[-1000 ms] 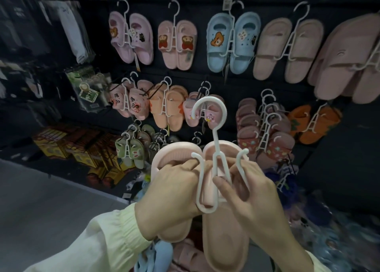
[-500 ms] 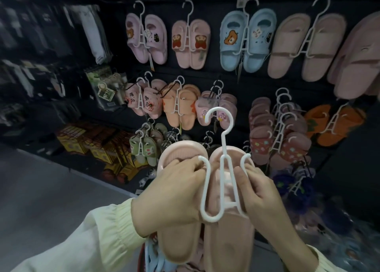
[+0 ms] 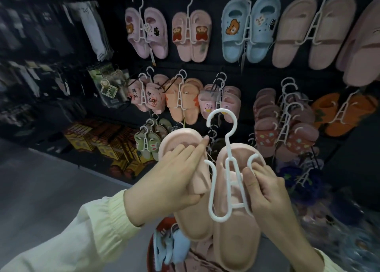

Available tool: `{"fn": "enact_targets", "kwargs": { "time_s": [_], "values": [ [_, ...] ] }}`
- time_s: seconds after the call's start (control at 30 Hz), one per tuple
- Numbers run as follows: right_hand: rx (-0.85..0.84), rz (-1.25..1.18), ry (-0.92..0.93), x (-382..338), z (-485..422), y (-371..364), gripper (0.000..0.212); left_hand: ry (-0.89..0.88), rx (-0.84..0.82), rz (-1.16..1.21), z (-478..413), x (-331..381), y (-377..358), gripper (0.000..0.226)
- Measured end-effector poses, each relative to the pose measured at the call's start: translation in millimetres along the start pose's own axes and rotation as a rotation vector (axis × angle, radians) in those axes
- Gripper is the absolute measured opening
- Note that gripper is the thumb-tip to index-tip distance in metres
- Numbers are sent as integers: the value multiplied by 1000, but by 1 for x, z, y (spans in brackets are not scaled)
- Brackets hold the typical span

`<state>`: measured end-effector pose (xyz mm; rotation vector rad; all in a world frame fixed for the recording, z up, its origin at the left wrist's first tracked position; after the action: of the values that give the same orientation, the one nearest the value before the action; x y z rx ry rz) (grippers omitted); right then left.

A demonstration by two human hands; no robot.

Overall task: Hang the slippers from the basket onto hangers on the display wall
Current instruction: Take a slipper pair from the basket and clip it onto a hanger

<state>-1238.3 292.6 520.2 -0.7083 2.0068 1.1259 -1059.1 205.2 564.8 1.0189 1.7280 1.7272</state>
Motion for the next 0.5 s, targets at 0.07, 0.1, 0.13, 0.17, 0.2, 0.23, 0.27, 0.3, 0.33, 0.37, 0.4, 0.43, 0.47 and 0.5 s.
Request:
{"fn": "enact_targets", "kwargs": {
  "time_s": [0.07,0.1,0.13,0.17,0.2,0.23,0.27,0.3,0.33,0.37,0.4,0.43,0.47,0.5],
  "values": [
    [2,31,17,-3,5,-3,44,24,4,55,1,-3,4,119],
    [-3,48,21,-5,9,-4,43,34,10,77,1,-5,7,117],
    [-12,69,20,-5,12,-6,42,39,19,82,2,-7,10,113],
    [-25,95,18,-6,16,-8,42,37,30,78,4,-9,13,108],
    [-37,119,14,-7,20,-9,43,28,46,72,6,-11,16,106],
    [-49,134,8,-7,23,-11,44,16,61,65,8,-12,19,107],
    [-58,139,-3,-8,26,-12,45,9,71,63,10,-13,21,110],
    [-67,138,-17,-9,29,-14,45,8,70,69,13,-14,22,114],
    [-74,144,-30,-11,32,-15,46,14,61,83,17,-14,24,117],
    [-75,157,-35,-14,36,-16,46,22,52,103,20,-14,25,120],
    [-74,172,-34,-19,40,-17,44,30,46,127,23,-14,26,123],
    [-70,184,-25,-23,44,-19,41,37,40,154,26,-15,27,125],
    [-66,196,-16,-27,49,-21,37,43,36,181,28,-15,28,127],
    [-64,209,-11,-29,54,-23,36,46,33,204,31,-15,28,128]
  ]
}}
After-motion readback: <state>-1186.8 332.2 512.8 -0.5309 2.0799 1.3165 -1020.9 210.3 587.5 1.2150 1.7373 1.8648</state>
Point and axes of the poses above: each hand's wrist, its own z-axis away from the middle knuckle, its own y-axis out of the back of the hand, x = y × z, the point moved 3 cm from there along -z, towards the middle knuckle, and after that the axes turned 2 degrees about z, right-handed, at the moved point
